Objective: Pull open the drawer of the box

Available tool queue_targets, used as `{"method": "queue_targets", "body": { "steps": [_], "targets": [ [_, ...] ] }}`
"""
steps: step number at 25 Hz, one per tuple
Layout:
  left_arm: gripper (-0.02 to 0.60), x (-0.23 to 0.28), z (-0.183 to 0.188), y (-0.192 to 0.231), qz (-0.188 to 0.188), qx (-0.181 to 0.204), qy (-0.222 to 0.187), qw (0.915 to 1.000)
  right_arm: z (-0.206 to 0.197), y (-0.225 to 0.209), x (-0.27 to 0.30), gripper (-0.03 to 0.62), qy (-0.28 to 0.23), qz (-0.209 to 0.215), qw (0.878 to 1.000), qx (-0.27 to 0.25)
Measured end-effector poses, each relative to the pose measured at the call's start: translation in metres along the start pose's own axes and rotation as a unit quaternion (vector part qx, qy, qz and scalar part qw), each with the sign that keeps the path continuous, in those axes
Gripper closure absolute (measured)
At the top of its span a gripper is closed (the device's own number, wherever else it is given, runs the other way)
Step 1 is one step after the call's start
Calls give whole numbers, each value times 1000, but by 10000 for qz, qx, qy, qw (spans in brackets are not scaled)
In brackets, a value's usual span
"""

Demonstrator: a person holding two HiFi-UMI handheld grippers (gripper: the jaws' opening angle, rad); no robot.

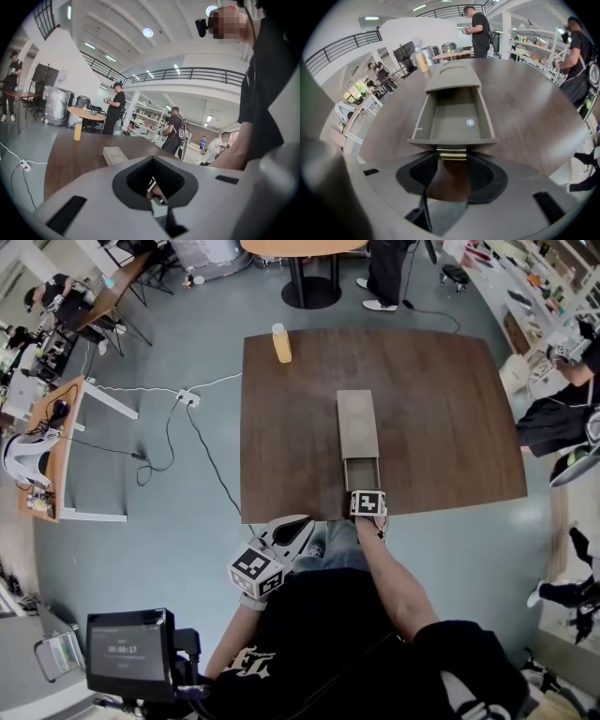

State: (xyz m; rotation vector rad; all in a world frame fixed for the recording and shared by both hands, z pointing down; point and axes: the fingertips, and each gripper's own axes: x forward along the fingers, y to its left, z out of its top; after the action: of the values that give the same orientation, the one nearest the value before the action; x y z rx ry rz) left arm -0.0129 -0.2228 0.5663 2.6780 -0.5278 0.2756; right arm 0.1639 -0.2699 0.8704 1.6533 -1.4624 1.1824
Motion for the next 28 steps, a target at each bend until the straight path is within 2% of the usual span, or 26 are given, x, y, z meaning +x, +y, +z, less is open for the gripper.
{"method": "queue_targets", "body": {
  "steps": [2,5,10,18,20,22,23,25,28],
  "targets": [
    [577,-1,-4,0,-22,2,5,10000,-4,3,2,419,-4,65,10000,40],
    [577,-7,-10,0,-31,-13,29,10000,-15,-2,0,419,90,-174,9998,-14],
    [577,-9,-8,-8,-101,23,20,9999,-27,9,-4,419,46,96,9999,90],
    [577,-15,-15,-16,-200,43,99,9997,-59,9,-6,419,227,-21,9996,135],
    [577,-17,-13,-18,-215,74,72,9997,-59,8,-10,419,131,-71,9998,89],
    [577,-16,-15,-18,-224,71,49,9997,-52,25,-7,418,-88,441,9987,235],
    [577,-16,-16,-17,-220,69,48,9997,-51,26,-5,418,-102,489,9984,263],
    [577,-18,-17,-15,-203,81,51,9997,-55,14,-5,418,3,199,9996,186],
    [577,-26,-18,-18,-216,112,58,9997,-56,34,-4,370,-112,669,9972,314]
  ]
}}
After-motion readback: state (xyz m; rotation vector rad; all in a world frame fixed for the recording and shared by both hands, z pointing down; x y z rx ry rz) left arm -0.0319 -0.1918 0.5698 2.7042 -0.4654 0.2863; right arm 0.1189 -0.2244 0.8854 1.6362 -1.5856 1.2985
